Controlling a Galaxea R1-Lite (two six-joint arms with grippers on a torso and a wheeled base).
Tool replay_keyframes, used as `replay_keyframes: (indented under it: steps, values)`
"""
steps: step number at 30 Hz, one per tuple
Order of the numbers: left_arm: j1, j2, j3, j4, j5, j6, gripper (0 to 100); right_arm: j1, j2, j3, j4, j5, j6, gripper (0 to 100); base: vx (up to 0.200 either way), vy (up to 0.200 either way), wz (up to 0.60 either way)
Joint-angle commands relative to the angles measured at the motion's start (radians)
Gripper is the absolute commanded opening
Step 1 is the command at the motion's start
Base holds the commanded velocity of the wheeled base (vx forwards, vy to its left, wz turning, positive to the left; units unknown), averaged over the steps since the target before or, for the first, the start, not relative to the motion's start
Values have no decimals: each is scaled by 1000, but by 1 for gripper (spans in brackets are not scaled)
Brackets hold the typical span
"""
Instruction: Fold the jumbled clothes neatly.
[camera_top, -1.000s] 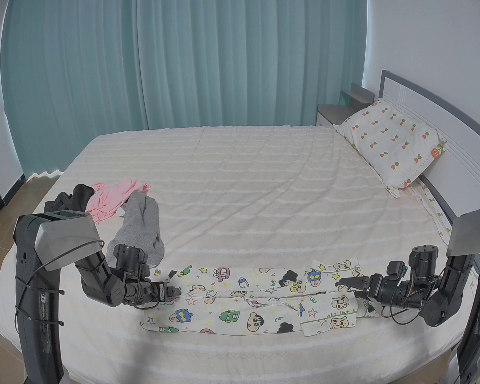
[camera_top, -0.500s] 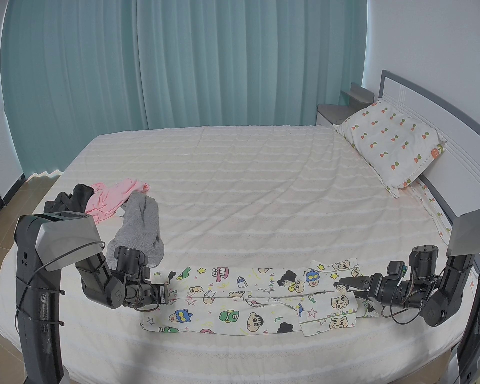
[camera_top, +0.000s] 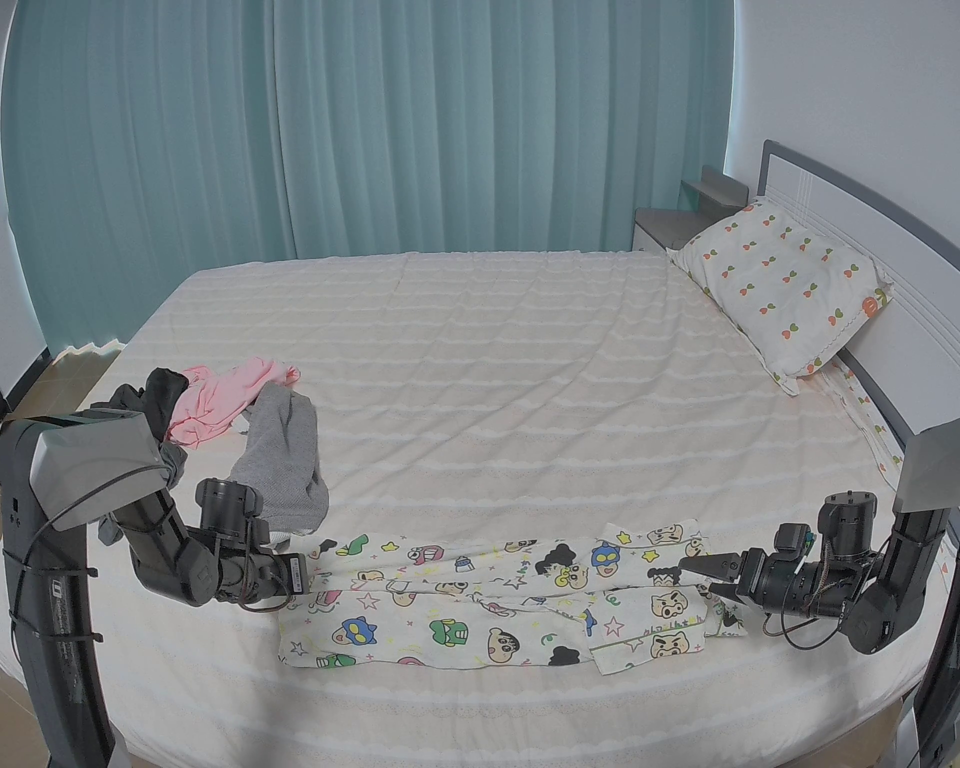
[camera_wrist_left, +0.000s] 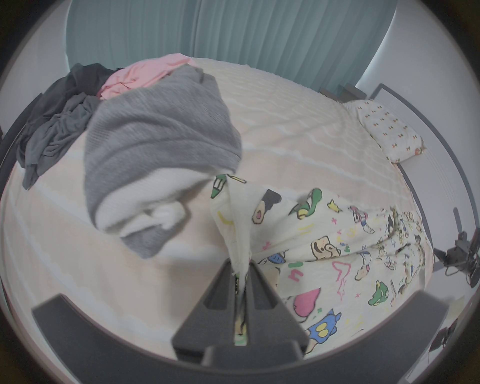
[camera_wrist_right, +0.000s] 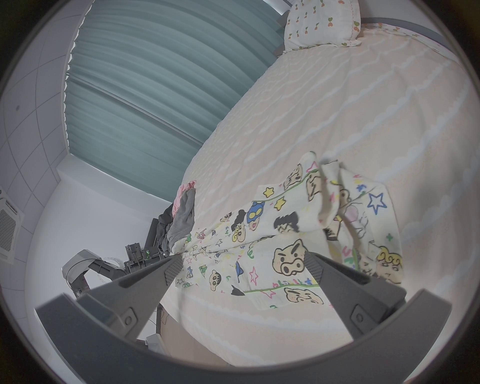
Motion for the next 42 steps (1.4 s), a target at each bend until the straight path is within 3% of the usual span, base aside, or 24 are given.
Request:
replay_keyframes:
  steps: [1,4,7,8,12,22,23,30,37,42]
  values:
    - [54,-51,8,20,-7,2,0,0,1,2,0,0,0,100,0,0,0]
    - [125,-89,14,46,-59,2,0,0,1,2,0,0,0,100,0,0,0]
    - [134,-96,19,48,-70,2,0,0,1,2,0,0,0,100,0,0,0]
    - [186,-128,33,48,-102,2,0,0,1,2,0,0,0,100,0,0,0]
    - [212,-132,43,45,-114,2,0,0,1,0,0,2,0,100,0,0,0]
    - [87,-83,68,-9,-97,-11,0,0,1,2,0,2,-2,100,0,0,0]
    - [80,-80,68,-10,-97,-14,100,0,1,2,0,2,-2,100,0,0,0]
    - [-9,-71,141,-6,-82,-40,100,2,0,2,0,2,-2,100,0,0,0]
    - [-9,-36,152,11,7,23,100,2,-2,2,0,2,-2,100,0,0,0]
    - [19,-10,140,-3,28,150,100,3,-3,2,0,2,-2,100,0,0,0]
